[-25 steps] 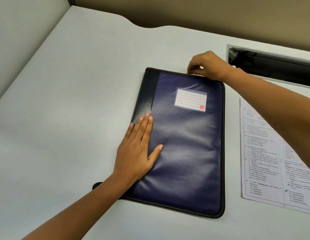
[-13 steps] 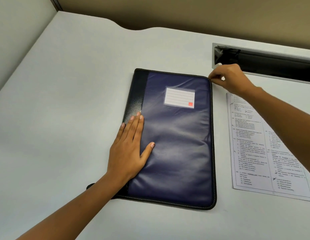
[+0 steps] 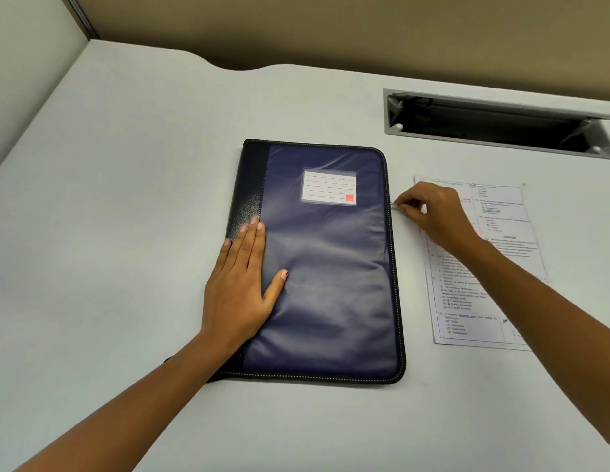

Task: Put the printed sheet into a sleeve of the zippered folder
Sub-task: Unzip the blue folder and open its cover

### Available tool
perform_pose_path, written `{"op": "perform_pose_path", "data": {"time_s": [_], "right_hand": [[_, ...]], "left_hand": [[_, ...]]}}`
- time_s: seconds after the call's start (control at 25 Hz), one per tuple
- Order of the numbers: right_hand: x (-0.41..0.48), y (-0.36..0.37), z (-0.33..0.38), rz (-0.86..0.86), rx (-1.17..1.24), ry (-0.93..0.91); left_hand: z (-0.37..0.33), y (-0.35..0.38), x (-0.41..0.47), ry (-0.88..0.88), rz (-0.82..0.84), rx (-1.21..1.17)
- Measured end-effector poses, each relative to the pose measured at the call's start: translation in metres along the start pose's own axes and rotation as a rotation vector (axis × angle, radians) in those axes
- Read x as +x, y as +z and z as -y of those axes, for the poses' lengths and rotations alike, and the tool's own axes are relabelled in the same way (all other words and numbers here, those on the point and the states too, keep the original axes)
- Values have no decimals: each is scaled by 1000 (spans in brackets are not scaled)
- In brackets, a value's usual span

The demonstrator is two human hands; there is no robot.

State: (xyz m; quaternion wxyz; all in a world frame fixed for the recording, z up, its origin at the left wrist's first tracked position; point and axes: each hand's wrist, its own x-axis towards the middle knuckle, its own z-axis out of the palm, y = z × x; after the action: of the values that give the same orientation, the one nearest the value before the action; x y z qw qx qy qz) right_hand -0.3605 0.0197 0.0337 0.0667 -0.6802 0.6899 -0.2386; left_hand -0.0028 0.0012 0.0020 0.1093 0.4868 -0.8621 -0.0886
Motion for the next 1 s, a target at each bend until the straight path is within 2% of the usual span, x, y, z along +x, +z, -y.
{"op": "perform_pose_path", "data": {"time_s": [1.0], "right_hand": [[-226,1,119,-48,98,276]], "left_hand": [[0,2,-2,25,-66,-29]]}}
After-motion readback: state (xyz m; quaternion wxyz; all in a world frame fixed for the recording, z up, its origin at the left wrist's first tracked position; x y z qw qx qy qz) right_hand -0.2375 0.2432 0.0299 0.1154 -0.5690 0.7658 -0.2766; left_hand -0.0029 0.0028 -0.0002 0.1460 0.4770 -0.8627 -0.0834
